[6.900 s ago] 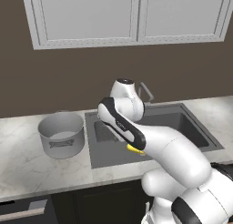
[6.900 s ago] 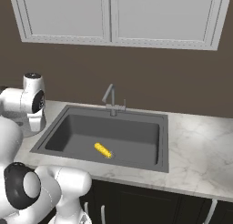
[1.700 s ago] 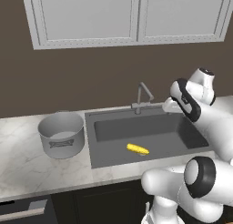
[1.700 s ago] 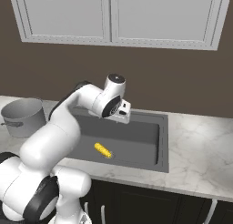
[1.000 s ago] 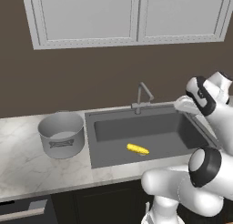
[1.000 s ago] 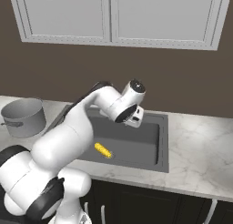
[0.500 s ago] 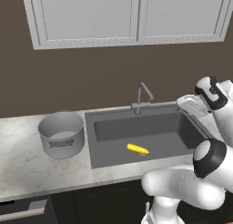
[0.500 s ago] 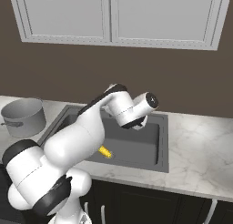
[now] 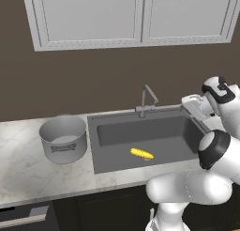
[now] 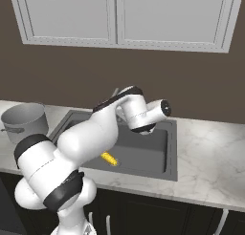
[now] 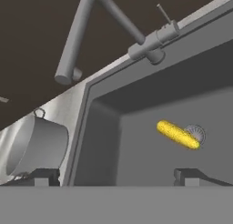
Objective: Dump the corn from the pot into the sink. Then turn on the water and wash the corn. Then turn off the water and put the corn back in the pot.
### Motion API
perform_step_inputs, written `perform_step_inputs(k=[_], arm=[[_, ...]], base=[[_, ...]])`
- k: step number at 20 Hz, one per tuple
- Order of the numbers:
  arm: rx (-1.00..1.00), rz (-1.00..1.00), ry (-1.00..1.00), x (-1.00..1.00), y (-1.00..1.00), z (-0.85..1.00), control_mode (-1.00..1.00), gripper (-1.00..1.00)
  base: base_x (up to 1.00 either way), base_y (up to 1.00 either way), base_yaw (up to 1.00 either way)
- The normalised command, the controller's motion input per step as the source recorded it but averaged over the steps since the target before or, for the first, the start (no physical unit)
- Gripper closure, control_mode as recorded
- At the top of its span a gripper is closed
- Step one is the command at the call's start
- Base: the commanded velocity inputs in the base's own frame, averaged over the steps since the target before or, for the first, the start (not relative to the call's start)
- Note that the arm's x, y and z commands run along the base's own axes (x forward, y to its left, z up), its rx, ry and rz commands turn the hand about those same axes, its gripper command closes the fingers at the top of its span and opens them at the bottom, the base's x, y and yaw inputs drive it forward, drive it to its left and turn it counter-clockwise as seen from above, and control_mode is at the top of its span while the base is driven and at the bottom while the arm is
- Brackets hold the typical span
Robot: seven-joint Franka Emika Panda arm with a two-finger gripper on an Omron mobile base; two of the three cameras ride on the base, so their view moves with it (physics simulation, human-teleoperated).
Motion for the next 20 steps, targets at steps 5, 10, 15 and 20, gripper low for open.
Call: perform_step_inputs(k=[5, 10, 15, 20], arm=[[0.08, 0.00, -0.06, 0.12, 0.09, 0.00, -1.00, -1.00], [0.01, 0.00, -0.09, 0.15, 0.15, -0.06, -1.00, -1.00], [0.00, 0.00, -0.10, 0.16, 0.17, -0.12, -1.00, -1.00], [0.04, 0.00, -0.03, 0.26, 0.09, -0.05, -1.00, -1.00]], base=[[0.00, 0.00, 0.00], [0.00, 0.00, 0.00], [0.00, 0.00, 0.00], [0.00, 0.00, 0.00]])
